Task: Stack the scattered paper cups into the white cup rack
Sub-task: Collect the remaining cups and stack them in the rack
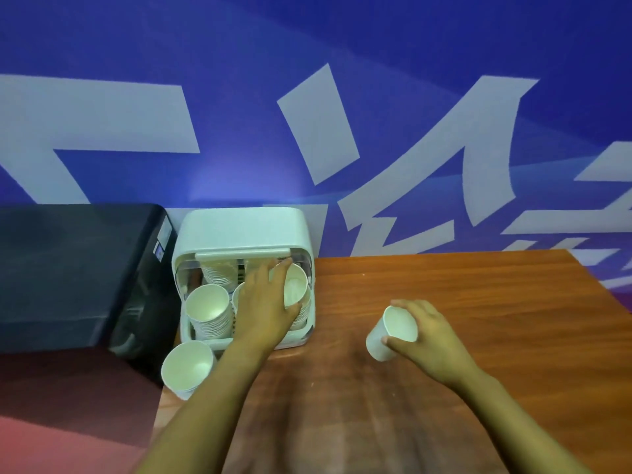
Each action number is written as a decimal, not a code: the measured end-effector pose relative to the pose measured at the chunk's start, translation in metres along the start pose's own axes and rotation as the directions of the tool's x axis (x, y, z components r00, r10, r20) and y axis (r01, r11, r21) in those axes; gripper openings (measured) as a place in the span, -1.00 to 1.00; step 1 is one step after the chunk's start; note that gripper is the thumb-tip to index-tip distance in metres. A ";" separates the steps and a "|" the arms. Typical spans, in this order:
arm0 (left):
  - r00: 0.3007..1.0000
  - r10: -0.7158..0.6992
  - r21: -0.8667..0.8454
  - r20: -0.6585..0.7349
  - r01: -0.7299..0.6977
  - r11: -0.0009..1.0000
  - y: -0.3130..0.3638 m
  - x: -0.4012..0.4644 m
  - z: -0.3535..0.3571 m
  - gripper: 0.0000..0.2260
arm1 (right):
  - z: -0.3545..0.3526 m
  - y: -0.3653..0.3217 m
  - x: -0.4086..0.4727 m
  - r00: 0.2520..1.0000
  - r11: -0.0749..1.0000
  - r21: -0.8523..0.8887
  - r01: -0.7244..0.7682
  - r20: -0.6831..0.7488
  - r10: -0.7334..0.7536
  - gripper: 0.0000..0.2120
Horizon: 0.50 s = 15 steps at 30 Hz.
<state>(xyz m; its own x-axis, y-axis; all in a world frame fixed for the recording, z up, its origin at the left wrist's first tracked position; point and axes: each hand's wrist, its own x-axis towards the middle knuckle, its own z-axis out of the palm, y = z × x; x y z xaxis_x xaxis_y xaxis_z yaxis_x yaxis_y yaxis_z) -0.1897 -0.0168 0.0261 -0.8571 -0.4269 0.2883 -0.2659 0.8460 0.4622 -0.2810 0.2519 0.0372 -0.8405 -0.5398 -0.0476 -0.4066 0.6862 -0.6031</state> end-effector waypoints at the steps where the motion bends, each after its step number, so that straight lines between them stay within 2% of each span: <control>1: 1.000 -0.011 -0.003 0.006 0.011 1.000 0.000 0.001 0.002 -0.41 | 0.000 0.000 0.003 1.000 1.000 -0.008 0.005 0.006 -0.005 -0.40; 3: 0.997 -0.041 -0.010 0.066 0.041 0.999 0.002 0.001 0.008 -0.34 | 0.001 -0.001 0.007 1.000 1.000 -0.013 0.005 0.016 -0.005 -0.41; 7: 0.916 -0.110 -0.001 0.386 0.120 0.993 0.002 0.001 0.015 -0.12 | 0.007 -0.005 0.017 0.998 1.000 0.028 0.005 0.055 -0.007 -0.40; 8: 0.911 -0.121 0.012 0.394 0.127 0.992 0.001 0.001 0.015 -0.12 | 0.009 -0.006 0.021 0.997 1.000 0.028 0.012 0.075 -0.014 -0.40; 11: 0.944 -0.133 0.048 0.301 0.124 0.991 -0.006 -0.003 0.008 -0.22 | 0.013 -0.012 0.032 0.993 0.999 -0.004 0.037 0.116 -0.036 -0.39; 13: 0.947 -0.142 0.103 0.288 0.116 0.988 -0.013 -0.010 0.001 -0.27 | 0.015 -0.026 0.042 0.990 0.999 0.035 0.041 0.131 -0.046 -0.38; 15: 0.943 -0.193 0.119 0.272 0.166 0.979 -0.021 -0.018 -0.007 -0.30 | 0.017 -0.049 0.055 0.989 0.989 0.099 0.108 0.092 -0.117 -0.40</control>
<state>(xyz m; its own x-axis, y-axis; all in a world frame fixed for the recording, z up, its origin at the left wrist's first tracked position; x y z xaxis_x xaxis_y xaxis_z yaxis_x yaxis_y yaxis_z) -0.1659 -0.0294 0.0169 -0.8767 -0.4788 -0.0460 -0.4553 0.7951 0.4007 -0.3017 0.1805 0.0506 -0.7505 -0.6590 -0.0500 -0.4573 0.5723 -0.6807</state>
